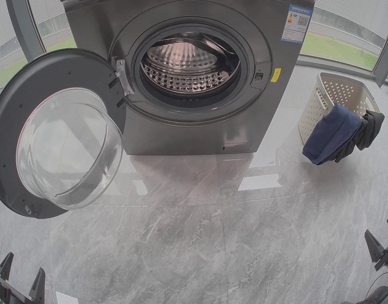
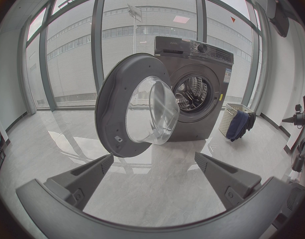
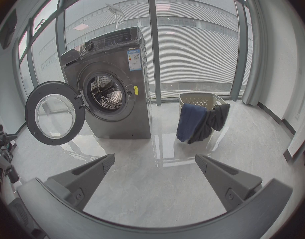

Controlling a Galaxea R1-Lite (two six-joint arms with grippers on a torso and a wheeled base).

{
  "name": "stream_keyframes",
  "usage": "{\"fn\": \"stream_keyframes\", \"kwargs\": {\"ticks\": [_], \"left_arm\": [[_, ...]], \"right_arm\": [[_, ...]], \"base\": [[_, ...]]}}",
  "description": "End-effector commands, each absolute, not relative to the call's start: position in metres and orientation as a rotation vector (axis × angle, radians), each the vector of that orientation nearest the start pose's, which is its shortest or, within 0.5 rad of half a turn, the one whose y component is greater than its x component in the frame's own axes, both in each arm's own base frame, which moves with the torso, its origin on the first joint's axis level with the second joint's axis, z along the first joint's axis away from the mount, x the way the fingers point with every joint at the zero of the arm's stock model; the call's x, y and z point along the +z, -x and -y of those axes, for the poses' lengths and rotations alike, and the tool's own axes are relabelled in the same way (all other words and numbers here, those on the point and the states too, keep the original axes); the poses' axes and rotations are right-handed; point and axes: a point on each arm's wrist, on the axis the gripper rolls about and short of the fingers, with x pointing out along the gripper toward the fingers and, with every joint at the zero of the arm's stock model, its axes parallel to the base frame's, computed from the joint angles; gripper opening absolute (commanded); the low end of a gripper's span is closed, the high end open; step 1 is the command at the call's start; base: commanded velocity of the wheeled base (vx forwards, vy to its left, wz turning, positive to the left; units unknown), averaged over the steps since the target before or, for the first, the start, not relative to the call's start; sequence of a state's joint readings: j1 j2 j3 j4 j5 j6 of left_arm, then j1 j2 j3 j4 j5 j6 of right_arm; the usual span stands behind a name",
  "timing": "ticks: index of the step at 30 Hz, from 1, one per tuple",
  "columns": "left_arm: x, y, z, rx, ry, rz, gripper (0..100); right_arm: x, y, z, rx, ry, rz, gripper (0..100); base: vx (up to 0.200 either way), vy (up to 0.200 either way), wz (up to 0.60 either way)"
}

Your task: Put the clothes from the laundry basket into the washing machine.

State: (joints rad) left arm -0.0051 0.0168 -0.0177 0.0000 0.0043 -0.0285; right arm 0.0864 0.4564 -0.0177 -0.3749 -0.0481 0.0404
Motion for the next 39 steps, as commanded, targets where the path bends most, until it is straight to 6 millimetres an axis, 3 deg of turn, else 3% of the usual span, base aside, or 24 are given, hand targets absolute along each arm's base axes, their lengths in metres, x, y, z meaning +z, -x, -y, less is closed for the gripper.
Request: {"fn": "stream_keyframes", "kwargs": {"ticks": [1, 11, 31, 39], "left_arm": [[0.076, 0.023, 0.0, 0.0, 0.029, -0.003, 100], [0.076, 0.023, 0.0, -0.001, 0.029, -0.003, 100], [0.076, 0.023, 0.0, -0.001, 0.028, -0.003, 100], [0.076, 0.023, 0.0, -0.001, 0.028, -0.003, 100]], "right_arm": [[0.09, 0.015, 0.002, -0.01, -0.038, 0.022, 100], [0.077, 0.023, 0.001, -0.063, -0.045, 0.018, 100], [0.076, 0.023, 0.0, -0.002, 0.017, 0.0, 100], [0.076, 0.023, 0.0, 0.005, 0.008, 0.0, 100]], "base": [[0.0, 0.0, 0.0], [0.0, 0.0, 0.0], [0.0, 0.0, 0.0], [0.0, -0.2, 0.0]]}}
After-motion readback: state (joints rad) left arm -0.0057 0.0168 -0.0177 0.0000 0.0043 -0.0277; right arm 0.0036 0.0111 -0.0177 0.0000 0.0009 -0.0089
